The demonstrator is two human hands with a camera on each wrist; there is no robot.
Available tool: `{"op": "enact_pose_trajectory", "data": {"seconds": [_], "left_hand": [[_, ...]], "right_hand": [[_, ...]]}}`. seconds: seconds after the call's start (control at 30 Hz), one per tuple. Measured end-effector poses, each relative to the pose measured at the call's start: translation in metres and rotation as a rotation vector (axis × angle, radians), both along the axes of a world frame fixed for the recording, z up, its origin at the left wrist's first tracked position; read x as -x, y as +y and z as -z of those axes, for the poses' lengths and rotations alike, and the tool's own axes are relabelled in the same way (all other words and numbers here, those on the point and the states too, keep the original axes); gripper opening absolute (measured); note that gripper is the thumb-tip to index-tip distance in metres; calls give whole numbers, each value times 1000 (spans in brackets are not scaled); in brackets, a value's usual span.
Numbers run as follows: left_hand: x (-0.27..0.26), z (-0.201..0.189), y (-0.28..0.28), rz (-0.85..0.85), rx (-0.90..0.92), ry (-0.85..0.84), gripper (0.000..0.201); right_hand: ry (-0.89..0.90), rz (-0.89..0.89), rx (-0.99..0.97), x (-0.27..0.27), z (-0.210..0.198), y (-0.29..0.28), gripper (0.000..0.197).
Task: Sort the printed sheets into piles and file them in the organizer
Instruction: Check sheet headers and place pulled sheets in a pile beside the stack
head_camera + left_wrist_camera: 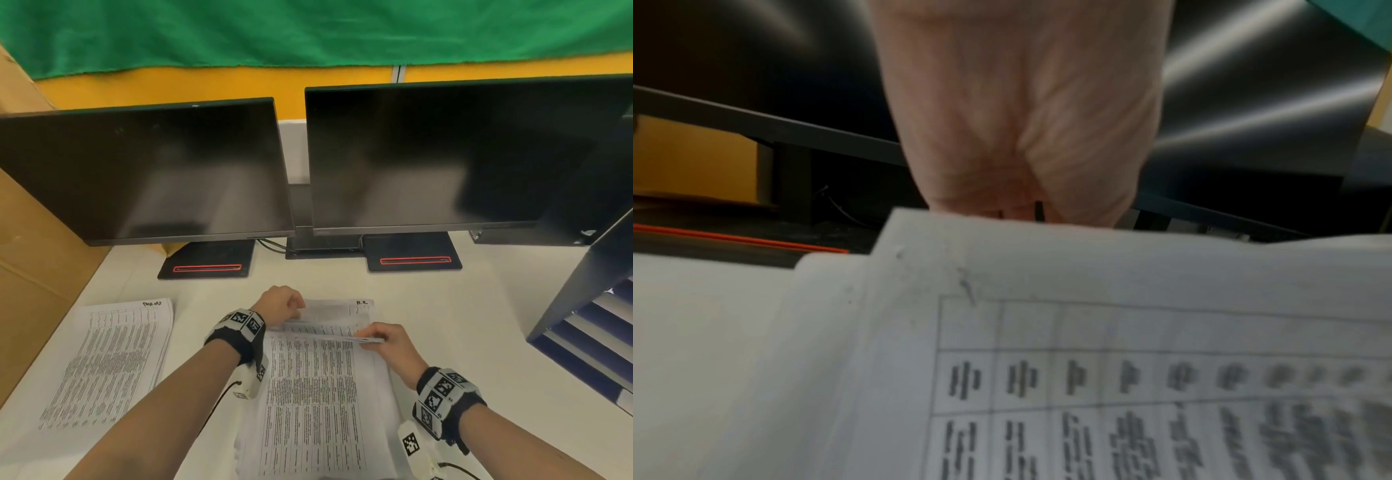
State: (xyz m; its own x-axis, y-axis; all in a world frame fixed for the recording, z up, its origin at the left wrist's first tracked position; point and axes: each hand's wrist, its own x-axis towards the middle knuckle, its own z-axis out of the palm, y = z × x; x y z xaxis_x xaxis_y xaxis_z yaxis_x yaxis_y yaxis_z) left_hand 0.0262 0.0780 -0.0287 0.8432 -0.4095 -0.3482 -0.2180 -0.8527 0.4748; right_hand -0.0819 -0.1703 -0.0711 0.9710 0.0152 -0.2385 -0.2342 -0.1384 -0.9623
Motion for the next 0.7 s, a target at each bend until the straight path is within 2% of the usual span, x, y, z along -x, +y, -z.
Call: {"op": "enact_pose_trajectory", "data": {"seconds": [0.13, 0.2, 0.3, 0.4, 0.47, 0.5, 0.57, 0.7], "left_hand": [[13, -7, -11, 51, 224, 60, 15], [16, -11, -15, 88, 256, 125, 14], [15, -13, -22, 127, 242, 191, 16], [11, -12, -33, 53, 215, 94, 30], [8, -8, -37, 6, 125, 29, 37], [7, -5, -38, 35, 65, 9, 39], [6, -1, -40, 111, -32, -41, 36], [9, -2, -41, 189, -155, -251, 19]], "right_hand": [[17, 144, 63, -1, 10, 2, 15], [23, 177, 76, 0, 11, 1, 17], [-1, 112, 6, 1, 6, 0, 16], [-1, 105, -33, 2, 3, -1, 19], [-2, 99, -39, 2, 4, -2, 21], [-2, 91, -36, 3, 3, -2, 22], [-6, 75, -21, 3, 4, -3, 24], [-17, 47, 17, 3, 4, -2, 26]]}}
